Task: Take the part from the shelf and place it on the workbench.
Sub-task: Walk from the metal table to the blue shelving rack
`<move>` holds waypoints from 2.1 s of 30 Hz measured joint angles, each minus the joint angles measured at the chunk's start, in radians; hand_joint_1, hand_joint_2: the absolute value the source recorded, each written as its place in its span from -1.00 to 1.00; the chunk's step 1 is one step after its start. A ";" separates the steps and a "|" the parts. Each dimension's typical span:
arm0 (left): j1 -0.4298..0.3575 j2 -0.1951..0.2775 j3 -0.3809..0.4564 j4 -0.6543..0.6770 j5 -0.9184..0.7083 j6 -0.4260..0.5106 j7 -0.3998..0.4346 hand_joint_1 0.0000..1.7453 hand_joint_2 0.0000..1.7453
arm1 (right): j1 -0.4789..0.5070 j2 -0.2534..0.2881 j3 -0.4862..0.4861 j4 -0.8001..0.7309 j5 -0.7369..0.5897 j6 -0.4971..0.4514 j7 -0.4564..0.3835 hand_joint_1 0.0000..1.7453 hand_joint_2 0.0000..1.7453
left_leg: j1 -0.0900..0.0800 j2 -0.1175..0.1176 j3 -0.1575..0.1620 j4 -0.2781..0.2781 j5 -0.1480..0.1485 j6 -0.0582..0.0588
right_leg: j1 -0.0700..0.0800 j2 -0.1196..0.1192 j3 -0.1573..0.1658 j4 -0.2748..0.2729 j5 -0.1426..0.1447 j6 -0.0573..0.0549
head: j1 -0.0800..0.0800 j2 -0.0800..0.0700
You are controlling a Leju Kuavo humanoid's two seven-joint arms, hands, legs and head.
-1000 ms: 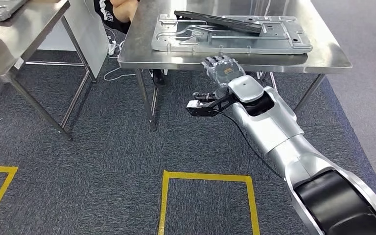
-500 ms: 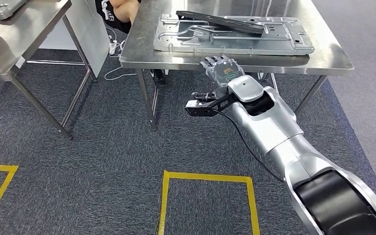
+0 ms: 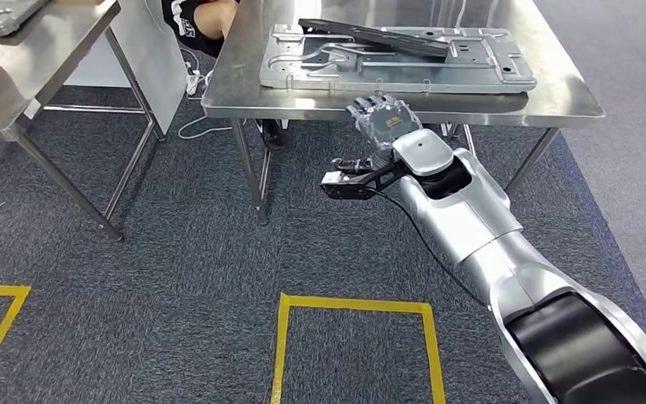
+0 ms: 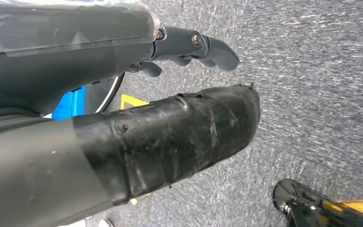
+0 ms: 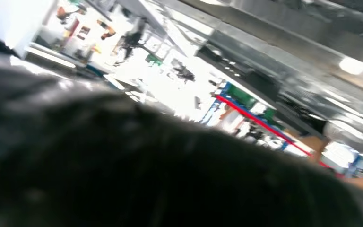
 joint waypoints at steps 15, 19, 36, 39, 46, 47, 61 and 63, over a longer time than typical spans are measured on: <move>0.000 -0.003 0.000 0.000 0.000 0.000 0.000 -1.00 -1.00 | -0.003 -0.001 0.000 0.000 0.000 0.000 0.000 -1.00 -1.00 | 0.005 0.004 -0.001 -0.013 0.004 0.014 | 0.003 -0.001 0.001 0.004 -0.002 0.011 | 0.000 0.000; 0.000 -0.002 0.000 0.000 0.000 0.000 0.000 -1.00 -1.00 | -0.005 0.000 0.000 -0.001 0.000 0.000 0.000 -1.00 -1.00 | 0.006 0.003 -0.020 0.031 -0.031 -0.005 | -0.006 -0.002 0.006 -0.018 0.007 -0.009 | 0.000 0.000; -0.001 -0.001 0.000 0.000 0.000 0.000 0.000 -1.00 -1.00 | -0.003 -0.001 0.000 0.000 0.000 0.000 0.000 -1.00 -1.00 | 0.009 0.006 0.000 -0.020 0.008 0.030 | -0.003 -0.001 -0.064 0.151 -0.098 0.023 | 0.000 0.000; 0.000 0.000 0.000 0.000 0.000 0.000 0.000 -1.00 -1.00 | 0.004 -0.001 0.000 0.000 0.000 0.000 0.000 -1.00 -1.00 | 0.008 0.006 0.000 -0.017 0.005 0.032 | -0.009 -0.001 -0.133 0.283 -0.126 0.029 | 0.000 0.000; -0.001 -0.002 0.000 0.000 0.000 0.000 0.000 -1.00 -1.00 | -0.002 -0.002 0.000 0.000 0.000 0.000 0.000 -1.00 -1.00 | 0.004 0.004 0.005 -0.011 -0.005 0.011 | 0.000 0.000 -0.009 0.009 0.002 0.011 | 0.000 0.000; -0.001 -0.002 0.000 0.000 0.000 0.000 0.000 -1.00 -1.00 | -0.002 -0.001 0.000 0.000 0.000 0.000 0.000 -1.00 -1.00 | 0.004 0.003 0.006 -0.012 -0.006 0.006 | -0.003 0.000 -0.008 0.003 0.003 0.007 | 0.000 0.000; 0.000 0.000 0.000 0.000 0.000 0.000 0.000 -1.00 -1.00 | 0.000 0.000 0.000 0.000 0.000 0.000 0.000 -1.00 -1.00 | 0.000 0.001 0.002 -0.002 -0.001 0.000 | 0.000 0.002 0.000 -0.001 -0.002 -0.001 | 0.000 0.000; -0.001 0.000 0.000 0.000 0.000 0.000 0.000 -1.00 -1.00 | -0.001 0.000 0.000 0.000 0.000 0.000 0.000 -1.00 -1.00 | 0.003 0.002 0.003 -0.011 0.000 0.009 | 0.000 0.002 -0.001 0.004 -0.006 0.008 | 0.000 0.000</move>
